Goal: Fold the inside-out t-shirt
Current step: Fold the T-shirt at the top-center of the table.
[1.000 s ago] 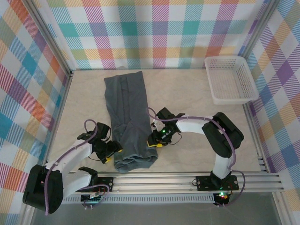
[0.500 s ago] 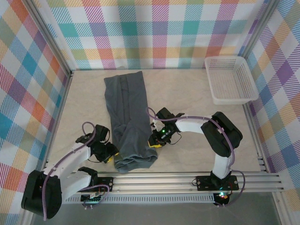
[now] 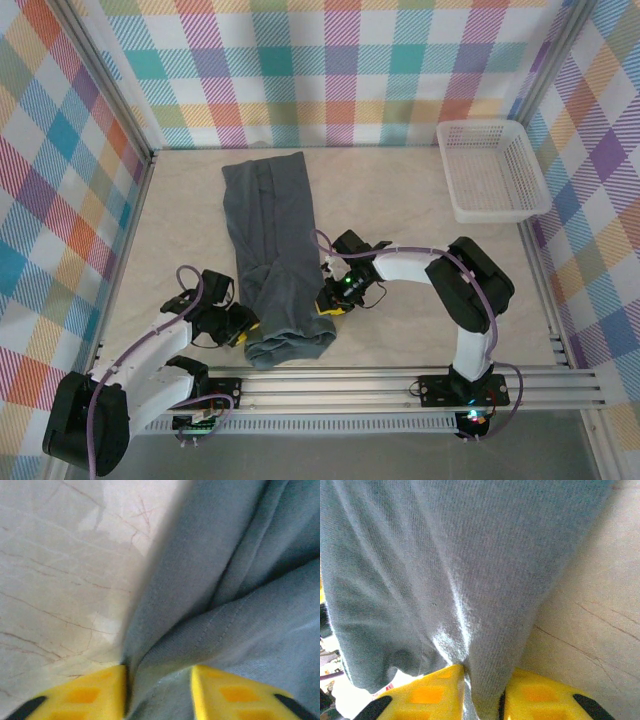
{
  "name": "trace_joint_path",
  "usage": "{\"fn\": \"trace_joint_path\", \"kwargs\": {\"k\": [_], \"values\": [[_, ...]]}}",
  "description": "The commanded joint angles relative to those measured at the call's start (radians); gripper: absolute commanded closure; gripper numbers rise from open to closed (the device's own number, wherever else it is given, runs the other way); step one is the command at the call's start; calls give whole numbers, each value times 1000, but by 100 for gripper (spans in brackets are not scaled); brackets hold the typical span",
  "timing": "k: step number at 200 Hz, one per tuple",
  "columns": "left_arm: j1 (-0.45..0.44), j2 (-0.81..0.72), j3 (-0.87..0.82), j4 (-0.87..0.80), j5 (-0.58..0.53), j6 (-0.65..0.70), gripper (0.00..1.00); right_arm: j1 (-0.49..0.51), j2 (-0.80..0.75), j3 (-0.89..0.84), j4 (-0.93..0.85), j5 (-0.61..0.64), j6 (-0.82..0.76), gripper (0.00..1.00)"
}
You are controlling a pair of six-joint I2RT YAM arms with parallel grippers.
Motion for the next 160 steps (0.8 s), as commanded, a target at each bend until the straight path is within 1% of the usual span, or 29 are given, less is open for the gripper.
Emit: {"fn": "trace_joint_path", "kwargs": {"k": [1, 5, 10, 24, 47, 53, 71, 88, 104, 128, 143, 160], "values": [[-13, 12, -23, 26, 20, -5, 86, -2, 12, 19, -16, -2, 10, 83], [-13, 13, -22, 22, 23, -5, 93, -3, 10, 18, -15, -2, 10, 88], [-13, 13, -22, 15, 22, -3, 100, -4, 6, 15, -15, 1, 12, 91], [-12, -1, -6, -46, 8, 6, 100, -11, -21, -4, -13, 13, 17, 100], [-18, -30, 55, -238, -83, 51, 100, -32, -97, -62, 3, 26, 35, 100], [-25, -30, 63, -280, -88, 60, 100, -35, -118, -77, 1, 28, 34, 100], [-69, -25, 52, -300, -51, 40, 100, -34, -169, -126, -21, 33, 25, 100], [-123, -50, 44, -314, -47, 0, 100, -34, -212, -214, 4, 26, 52, 100], [-138, -96, 54, -333, -45, -28, 100, -34, -250, -248, -14, 22, 63, 100], [-140, -134, 113, -329, -44, -44, 100, -35, -319, -195, -92, 59, 53, 100], [-139, -104, 176, -329, -62, -33, 100, -34, -339, -118, -143, 97, 41, 100], [-133, -41, 276, -336, -111, -8, 100, -39, -327, 1, -193, 154, 26, 100]]}}
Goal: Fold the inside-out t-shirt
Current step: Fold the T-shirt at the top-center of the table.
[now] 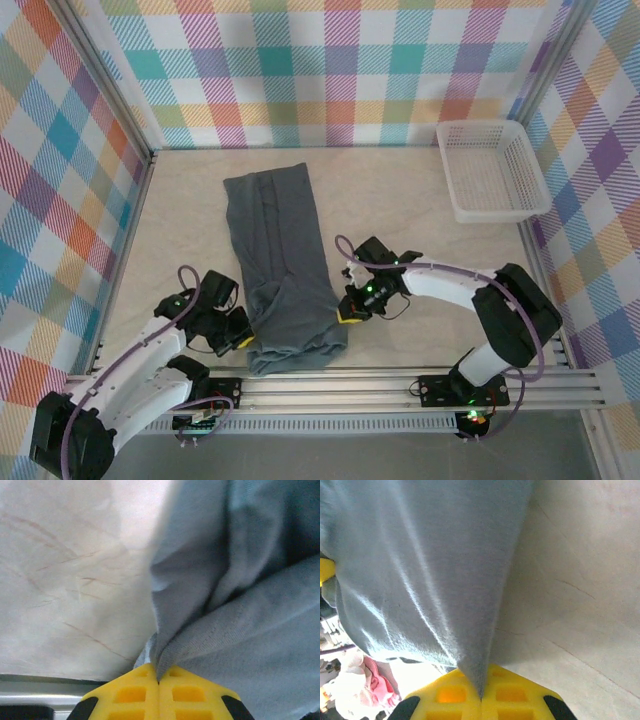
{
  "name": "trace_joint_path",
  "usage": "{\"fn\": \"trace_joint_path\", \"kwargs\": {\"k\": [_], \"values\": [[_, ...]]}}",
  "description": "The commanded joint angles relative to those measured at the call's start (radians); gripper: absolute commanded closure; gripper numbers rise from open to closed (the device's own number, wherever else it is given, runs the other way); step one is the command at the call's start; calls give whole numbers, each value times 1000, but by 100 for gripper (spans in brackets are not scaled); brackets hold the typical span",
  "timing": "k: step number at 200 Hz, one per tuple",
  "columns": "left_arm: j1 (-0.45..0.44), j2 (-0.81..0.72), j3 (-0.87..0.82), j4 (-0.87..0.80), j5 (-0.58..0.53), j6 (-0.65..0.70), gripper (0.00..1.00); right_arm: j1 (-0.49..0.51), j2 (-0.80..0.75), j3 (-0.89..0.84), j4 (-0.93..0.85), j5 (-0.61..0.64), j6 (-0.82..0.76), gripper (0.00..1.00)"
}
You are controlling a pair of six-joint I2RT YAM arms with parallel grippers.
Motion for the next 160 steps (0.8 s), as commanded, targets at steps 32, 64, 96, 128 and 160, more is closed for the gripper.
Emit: {"fn": "trace_joint_path", "kwargs": {"k": [32, 64, 96, 128, 160], "values": [[93, 197, 316, -10, -112, 110, 100, -71, 60, 378, -74, 142, -25, 100], [243, 417, 525, 86, -103, 225, 100, -131, 230, 642, -68, 119, -67, 100], [374, 709, 764, 179, -89, 294, 100, -183, 466, 948, -95, 97, -94, 100], [434, 968, 1015, 188, -94, 309, 100, -219, 720, 1304, -144, 88, -103, 100], [482, 1167, 1237, 191, -111, 297, 88, -250, 996, 1707, -203, 45, -56, 83]]}}
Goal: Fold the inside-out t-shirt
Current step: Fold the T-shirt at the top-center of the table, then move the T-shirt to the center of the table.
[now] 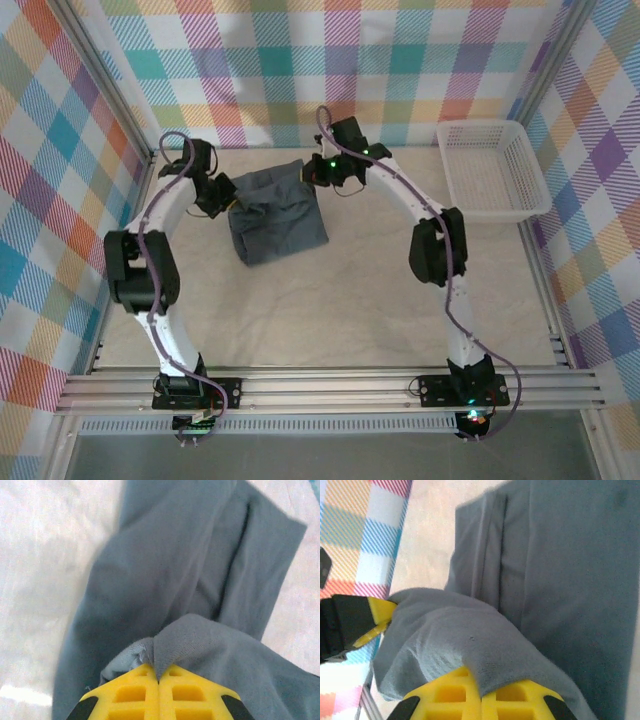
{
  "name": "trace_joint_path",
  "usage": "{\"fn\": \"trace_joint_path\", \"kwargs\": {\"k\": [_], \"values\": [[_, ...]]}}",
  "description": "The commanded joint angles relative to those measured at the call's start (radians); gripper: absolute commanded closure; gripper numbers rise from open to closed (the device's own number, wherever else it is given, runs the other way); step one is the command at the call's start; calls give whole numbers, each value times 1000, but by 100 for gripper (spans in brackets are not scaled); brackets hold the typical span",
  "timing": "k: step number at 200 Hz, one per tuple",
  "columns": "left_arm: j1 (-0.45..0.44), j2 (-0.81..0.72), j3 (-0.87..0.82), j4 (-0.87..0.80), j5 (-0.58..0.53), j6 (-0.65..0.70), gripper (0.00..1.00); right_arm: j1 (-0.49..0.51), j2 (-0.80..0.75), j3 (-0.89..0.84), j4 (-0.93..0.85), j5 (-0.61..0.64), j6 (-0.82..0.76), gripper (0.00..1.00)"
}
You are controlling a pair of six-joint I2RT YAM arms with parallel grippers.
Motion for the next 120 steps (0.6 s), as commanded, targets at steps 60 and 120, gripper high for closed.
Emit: {"fn": "trace_joint_path", "kwargs": {"k": [60, 120], "values": [[84, 41, 182, 35, 49, 25, 35, -113, 74, 227, -208, -78, -59, 23], [12, -261, -442, 210, 112, -30, 36, -75, -254, -618, 100, -86, -62, 28]]}}
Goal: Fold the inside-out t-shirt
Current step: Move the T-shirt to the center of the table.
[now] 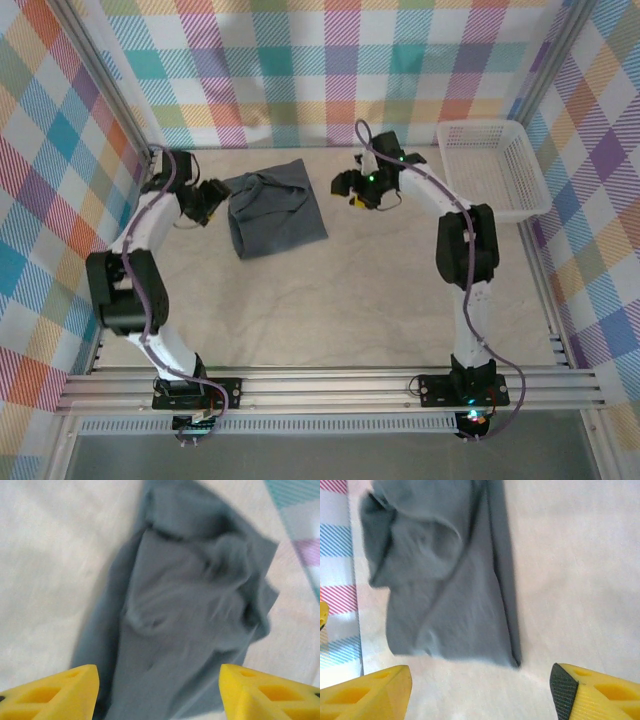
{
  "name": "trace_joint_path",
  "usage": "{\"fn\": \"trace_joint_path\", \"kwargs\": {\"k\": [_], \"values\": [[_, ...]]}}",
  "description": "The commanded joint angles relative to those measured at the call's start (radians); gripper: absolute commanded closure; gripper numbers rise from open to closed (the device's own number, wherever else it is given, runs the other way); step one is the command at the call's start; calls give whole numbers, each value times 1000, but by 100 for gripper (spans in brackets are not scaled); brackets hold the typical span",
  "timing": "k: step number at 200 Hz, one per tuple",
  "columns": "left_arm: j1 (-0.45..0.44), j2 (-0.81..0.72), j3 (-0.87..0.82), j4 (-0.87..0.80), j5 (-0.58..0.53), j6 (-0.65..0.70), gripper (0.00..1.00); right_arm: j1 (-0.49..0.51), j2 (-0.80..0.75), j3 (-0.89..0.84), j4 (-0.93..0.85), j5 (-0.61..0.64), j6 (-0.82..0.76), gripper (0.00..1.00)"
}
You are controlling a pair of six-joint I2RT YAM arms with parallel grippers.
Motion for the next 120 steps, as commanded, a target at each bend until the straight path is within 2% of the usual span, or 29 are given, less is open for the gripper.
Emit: {"fn": "trace_joint_path", "kwargs": {"k": [1, 42, 51, 58, 74, 88, 97, 120], "values": [[-41, -18, -138, 74, 44, -14, 36, 62, 6, -83, 101, -22, -23, 28], [-74, 81, -169, 116, 88, 11, 37, 98, 137, -13, 126, -7, 20, 32], [-74, 100, -170, 139, 97, 10, 37, 104, 165, 15, 130, -13, 29, 37], [-74, 112, -169, 155, 105, 9, 39, 107, 185, 37, 129, -19, 37, 45], [-75, 131, -166, 181, 125, 6, 53, 113, 215, 64, 133, -36, 55, 65], [-76, 143, -165, 168, 132, 10, 71, 117, 221, 67, 116, -34, 55, 88], [-76, 141, -177, 159, 137, 20, 81, 116, 206, 51, 103, -21, 50, 99], [-82, 88, -271, 159, 180, 44, 95, 115, 94, -90, 117, -7, 20, 100]]}}
